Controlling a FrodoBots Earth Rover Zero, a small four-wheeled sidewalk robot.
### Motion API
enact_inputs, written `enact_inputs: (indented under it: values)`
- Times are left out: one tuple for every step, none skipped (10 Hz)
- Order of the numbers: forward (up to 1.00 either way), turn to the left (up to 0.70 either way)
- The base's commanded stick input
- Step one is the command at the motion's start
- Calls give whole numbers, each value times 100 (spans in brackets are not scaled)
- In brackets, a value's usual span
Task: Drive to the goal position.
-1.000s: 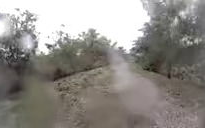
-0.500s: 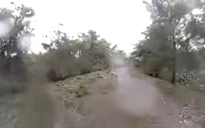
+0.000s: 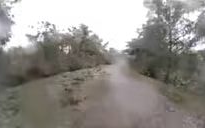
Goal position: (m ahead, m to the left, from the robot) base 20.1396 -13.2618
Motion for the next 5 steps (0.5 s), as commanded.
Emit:
enact_inputs:
  values:
    - [85, 0]
    - [85, 0]
    - [85, 0]
    - [85, 0]
    - [85, 0]
